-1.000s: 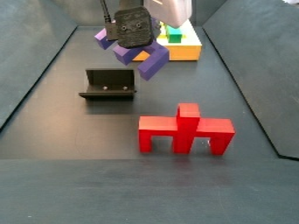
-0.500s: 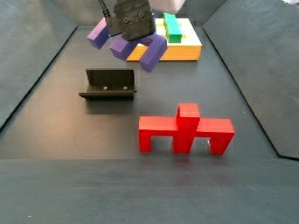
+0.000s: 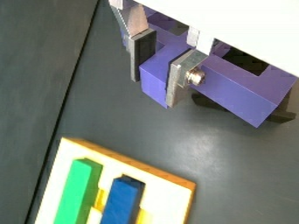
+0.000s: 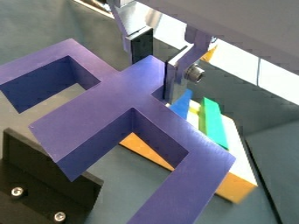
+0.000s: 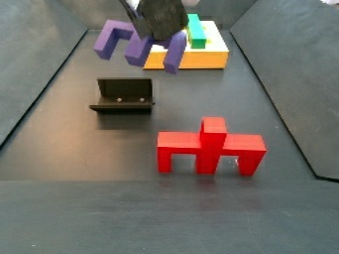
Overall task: Pick up the purple object. Move up. Place the purple object on the fixture. Regrasp the purple object. Move to above the board. Insert the purple object.
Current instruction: Place the purple object on the fixture.
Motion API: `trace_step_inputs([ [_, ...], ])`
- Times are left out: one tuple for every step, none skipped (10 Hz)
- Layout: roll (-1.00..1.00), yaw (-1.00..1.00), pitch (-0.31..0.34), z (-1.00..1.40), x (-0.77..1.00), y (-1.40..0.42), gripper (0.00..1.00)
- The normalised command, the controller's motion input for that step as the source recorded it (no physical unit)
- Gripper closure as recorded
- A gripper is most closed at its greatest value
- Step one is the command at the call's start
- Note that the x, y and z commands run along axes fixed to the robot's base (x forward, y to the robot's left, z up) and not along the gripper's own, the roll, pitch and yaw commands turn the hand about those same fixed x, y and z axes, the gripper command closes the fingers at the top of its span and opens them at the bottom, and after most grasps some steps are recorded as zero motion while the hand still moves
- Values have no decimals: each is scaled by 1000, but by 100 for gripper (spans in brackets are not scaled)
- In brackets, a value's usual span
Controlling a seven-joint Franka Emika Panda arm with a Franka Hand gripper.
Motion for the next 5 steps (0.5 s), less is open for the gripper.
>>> trace_step_inputs([
  [-871, 454, 263, -129, 151, 0, 100],
  [-889, 523, 231, -186, 97, 0, 100],
  [-694, 537, 149, -29, 129, 0, 100],
  [-303, 586, 57, 0, 183, 40, 100],
  [-86, 703, 0, 0, 137, 17, 100],
])
